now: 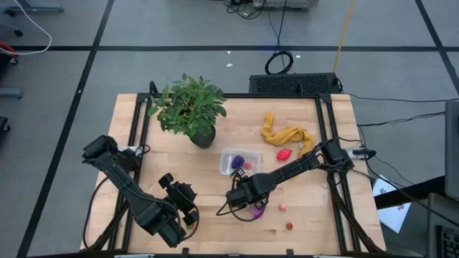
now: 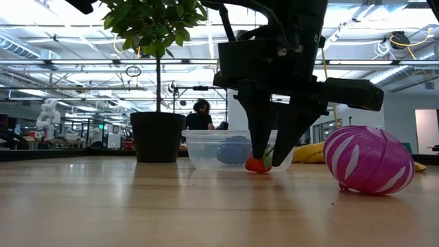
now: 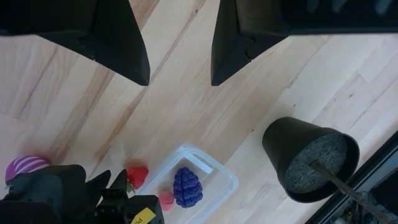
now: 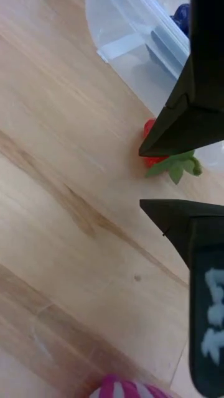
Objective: Pick and placing Produce into tupperware
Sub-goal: Put the middle strawberry into the bin
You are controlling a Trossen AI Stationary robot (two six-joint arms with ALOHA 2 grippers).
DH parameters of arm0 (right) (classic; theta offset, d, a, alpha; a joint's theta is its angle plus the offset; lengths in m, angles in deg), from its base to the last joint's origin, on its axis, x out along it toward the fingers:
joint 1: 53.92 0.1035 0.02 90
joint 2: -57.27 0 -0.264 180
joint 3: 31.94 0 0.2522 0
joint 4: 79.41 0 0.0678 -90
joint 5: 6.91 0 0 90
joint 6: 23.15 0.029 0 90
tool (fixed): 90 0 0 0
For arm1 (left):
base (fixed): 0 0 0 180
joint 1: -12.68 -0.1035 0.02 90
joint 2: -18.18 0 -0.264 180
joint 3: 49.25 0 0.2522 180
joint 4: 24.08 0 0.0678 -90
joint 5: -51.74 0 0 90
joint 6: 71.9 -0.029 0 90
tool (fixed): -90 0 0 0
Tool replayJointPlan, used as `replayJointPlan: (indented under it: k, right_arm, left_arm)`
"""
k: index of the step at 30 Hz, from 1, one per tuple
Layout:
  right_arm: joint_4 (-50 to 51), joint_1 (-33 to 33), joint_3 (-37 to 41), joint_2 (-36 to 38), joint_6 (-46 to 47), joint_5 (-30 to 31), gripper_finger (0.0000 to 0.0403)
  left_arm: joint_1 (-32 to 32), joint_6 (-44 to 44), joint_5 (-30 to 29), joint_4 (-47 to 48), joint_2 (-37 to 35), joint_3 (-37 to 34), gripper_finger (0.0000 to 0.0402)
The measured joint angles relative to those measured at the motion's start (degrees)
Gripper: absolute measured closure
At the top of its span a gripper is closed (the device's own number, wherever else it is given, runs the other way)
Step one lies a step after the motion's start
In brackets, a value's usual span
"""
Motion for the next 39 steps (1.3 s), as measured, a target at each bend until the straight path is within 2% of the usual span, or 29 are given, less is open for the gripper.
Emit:
replayJointPlan:
  k: [2,8,36,39]
  right_arm:
    - [0.03,0.11,0.00,0.00,-0.13,0.42,0.0293]
    - [0.53,1.64,0.00,0.00,-2.10,7.41,0.0293]
    - [3.73,2.36,0.00,0.84,1.31,7.75,0.0293]
    - [3.58,2.36,-0.02,2.17,1.76,9.47,0.0293]
  left_arm:
    - [0.02,-0.07,-0.02,0.00,0.00,0.00,0.0225]
    - [0.02,-0.11,-0.44,0.02,0.00,0.00,0.0225]
    - [0.02,-0.04,-0.46,-0.35,0.02,0.00,0.0225]
    - [0.02,-0.04,-0.46,-0.39,0.02,0.00,0.0225]
